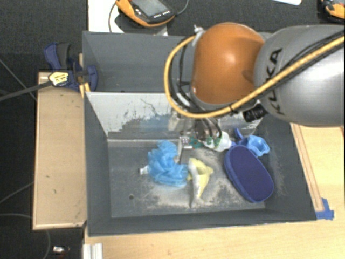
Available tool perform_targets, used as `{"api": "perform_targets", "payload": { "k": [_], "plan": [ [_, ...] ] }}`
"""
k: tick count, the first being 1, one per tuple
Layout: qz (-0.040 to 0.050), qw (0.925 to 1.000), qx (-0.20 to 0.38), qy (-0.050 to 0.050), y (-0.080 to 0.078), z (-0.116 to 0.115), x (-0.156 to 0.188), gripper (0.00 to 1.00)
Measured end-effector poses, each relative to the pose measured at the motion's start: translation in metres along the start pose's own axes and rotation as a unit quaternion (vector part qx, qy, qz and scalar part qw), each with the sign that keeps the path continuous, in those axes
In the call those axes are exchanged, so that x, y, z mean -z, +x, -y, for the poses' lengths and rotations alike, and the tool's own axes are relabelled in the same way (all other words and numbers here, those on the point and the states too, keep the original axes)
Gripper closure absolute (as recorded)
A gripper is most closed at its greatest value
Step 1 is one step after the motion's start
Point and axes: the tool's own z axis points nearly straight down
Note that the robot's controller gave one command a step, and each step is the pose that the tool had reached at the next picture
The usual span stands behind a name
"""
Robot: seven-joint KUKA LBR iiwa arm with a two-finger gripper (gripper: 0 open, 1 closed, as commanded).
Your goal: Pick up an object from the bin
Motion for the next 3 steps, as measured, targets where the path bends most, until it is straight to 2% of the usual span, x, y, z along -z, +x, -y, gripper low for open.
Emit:
{"api": "perform_targets", "payload": {
  "k": [1, 2, 3],
  "plan": [
    [0.004, 1.0, -0.002, -0.001, -0.002, 0.001, 0.004, 0.0],
    [0.0073, 0.9998, 0.02, -0.001, -0.012, -0.004, -0.056, 0.0],
    [0.0068, 0.9928, 0.119, 0.0, -0.007, -0.009, -0.094, 0.0]
  ]
}}
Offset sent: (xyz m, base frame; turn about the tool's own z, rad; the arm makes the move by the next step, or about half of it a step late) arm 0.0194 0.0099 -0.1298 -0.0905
